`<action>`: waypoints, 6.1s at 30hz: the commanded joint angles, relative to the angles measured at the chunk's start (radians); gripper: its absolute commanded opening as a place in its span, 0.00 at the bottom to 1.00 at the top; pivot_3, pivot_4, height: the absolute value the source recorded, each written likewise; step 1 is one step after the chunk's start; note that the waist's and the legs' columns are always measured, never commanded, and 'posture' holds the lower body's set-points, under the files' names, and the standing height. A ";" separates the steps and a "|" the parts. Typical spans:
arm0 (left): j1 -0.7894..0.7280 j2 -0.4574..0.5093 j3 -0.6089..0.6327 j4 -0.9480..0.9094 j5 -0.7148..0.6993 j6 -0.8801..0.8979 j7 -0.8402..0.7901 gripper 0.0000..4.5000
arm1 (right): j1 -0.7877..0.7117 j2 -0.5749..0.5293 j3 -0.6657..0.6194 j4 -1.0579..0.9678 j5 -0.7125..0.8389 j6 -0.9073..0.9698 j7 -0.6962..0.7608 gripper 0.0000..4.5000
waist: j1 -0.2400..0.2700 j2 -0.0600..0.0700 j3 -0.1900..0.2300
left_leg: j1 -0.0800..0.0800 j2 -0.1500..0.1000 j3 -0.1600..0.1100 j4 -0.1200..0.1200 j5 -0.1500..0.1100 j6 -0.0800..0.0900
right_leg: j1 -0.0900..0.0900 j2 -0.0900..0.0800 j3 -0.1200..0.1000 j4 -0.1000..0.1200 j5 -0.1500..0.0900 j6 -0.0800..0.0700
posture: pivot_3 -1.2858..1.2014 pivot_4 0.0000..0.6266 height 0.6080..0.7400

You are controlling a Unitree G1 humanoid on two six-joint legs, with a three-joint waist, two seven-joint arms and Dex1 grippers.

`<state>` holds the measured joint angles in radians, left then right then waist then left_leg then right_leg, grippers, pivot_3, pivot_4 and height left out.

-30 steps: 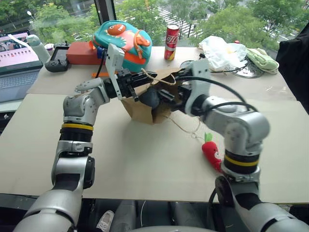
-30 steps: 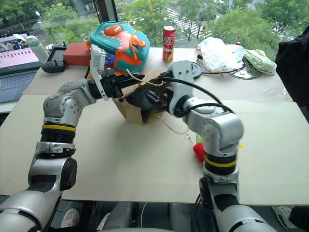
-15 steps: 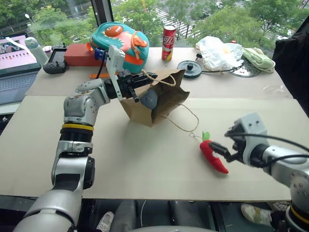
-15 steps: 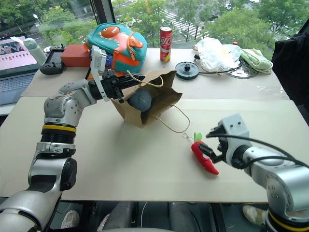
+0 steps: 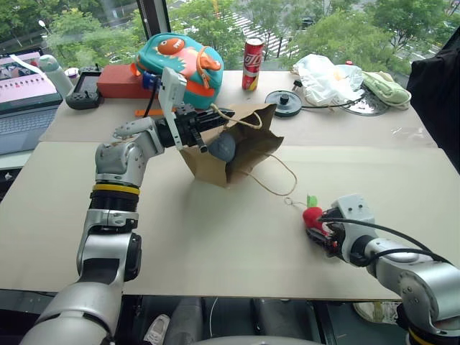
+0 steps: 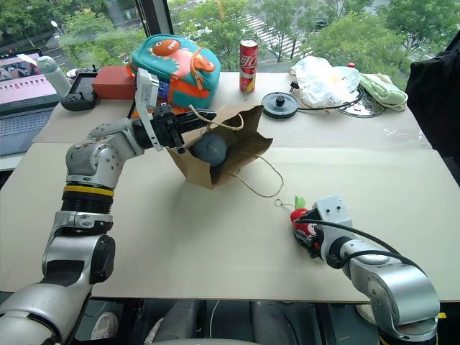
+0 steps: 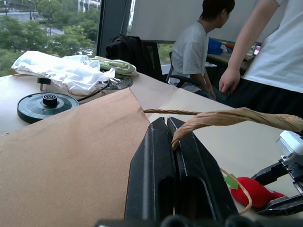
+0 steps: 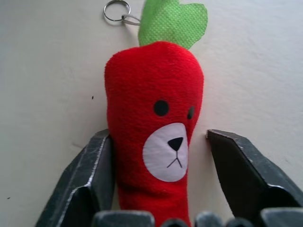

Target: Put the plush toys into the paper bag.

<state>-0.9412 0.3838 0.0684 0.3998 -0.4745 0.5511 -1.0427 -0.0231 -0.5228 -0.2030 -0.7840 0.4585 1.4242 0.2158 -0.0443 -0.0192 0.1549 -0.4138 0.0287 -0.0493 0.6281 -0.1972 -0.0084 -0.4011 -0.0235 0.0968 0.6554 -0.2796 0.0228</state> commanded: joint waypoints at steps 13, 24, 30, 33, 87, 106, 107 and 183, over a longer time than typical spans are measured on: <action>-0.023 0.005 -0.014 -0.017 -0.006 -0.009 -0.031 0.00 | -0.381 0.248 -0.259 -0.056 0.106 0.101 0.020 0.10 | 0.000 0.000 0.000 | 0.001 0.000 0.000 0.000 0.000 -0.001 | 0.000 0.000 0.000 0.002 0.001 -0.001 | 0.52 0.24 0.99; -0.030 0.007 -0.015 -0.012 -0.007 -0.012 -0.031 0.00 | -0.642 0.541 -0.166 0.076 0.011 0.172 -0.128 0.10 | -0.001 0.001 -0.001 | -0.002 0.000 -0.001 -0.002 0.000 -0.001 | -0.003 -0.001 -0.001 0.008 0.001 -0.003 | 0.52 0.24 0.99; -0.032 0.005 -0.015 -0.015 -0.008 -0.011 -0.031 0.00 | -0.656 0.601 -0.037 0.213 -0.042 0.076 -0.166 0.10 | -0.002 0.001 -0.001 | -0.001 0.000 -0.001 -0.001 0.001 -0.001 | -0.003 -0.001 -0.001 0.008 0.001 -0.003 | 0.52 0.24 0.99; -0.033 0.004 -0.015 -0.012 -0.008 -0.012 -0.033 0.00 | -0.666 0.613 0.017 0.308 -0.068 0.008 -0.171 0.10 | -0.003 0.001 -0.001 | -0.001 0.000 -0.001 -0.001 0.001 -0.001 | -0.003 -0.001 -0.001 0.007 0.001 -0.003 | 0.52 0.24 0.99; -0.042 -0.005 -0.020 0.014 -0.001 -0.020 -0.042 0.00 | -0.360 0.317 0.225 0.099 -0.008 -0.033 -0.075 0.98 | -0.012 0.002 -0.001 | -0.002 0.000 -0.002 -0.002 0.001 -0.002 | -0.002 -0.001 -0.002 0.004 0.001 -0.002 | 0.52 0.24 0.99; -0.036 -0.003 -0.021 0.002 -0.002 -0.015 -0.039 0.00 | -0.471 0.229 0.438 0.508 -0.230 -0.423 -0.008 0.93 | -0.015 0.002 -0.001 | -0.001 0.000 -0.001 -0.001 0.001 -0.002 | -0.002 -0.001 -0.001 0.002 0.001 -0.002 | 0.52 0.24 0.99; -0.035 -0.004 -0.022 0.000 -0.002 -0.014 -0.038 0.00 | -0.473 0.243 0.437 0.535 -0.233 -0.445 -0.005 0.87 | -0.014 0.002 -0.001 | -0.001 0.000 -0.001 -0.001 0.001 -0.002 | -0.002 -0.001 -0.001 0.002 0.001 -0.002 | 0.52 0.24 0.99; 0.149 -0.009 0.207 -0.362 -0.499 0.474 0.335 0.99 | -0.900 0.018 -0.020 -0.004 0.099 0.085 0.277 1.00 | 0.000 0.002 -0.001 | 0.001 0.000 -0.002 -0.001 0.001 -0.002 | -0.001 -0.001 -0.002 0.003 0.001 -0.002 | 0.52 0.24 0.99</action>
<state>-0.7783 0.3519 0.2527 0.0557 -0.9454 1.0168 -0.6860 -0.8983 -0.5265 -0.1454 -0.7629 0.5276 1.5170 0.4836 -0.0446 -0.0171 0.1542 -0.4128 0.0283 -0.0515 0.6272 -0.1958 -0.0107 -0.4019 -0.0248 0.0949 0.6577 -0.2782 0.0205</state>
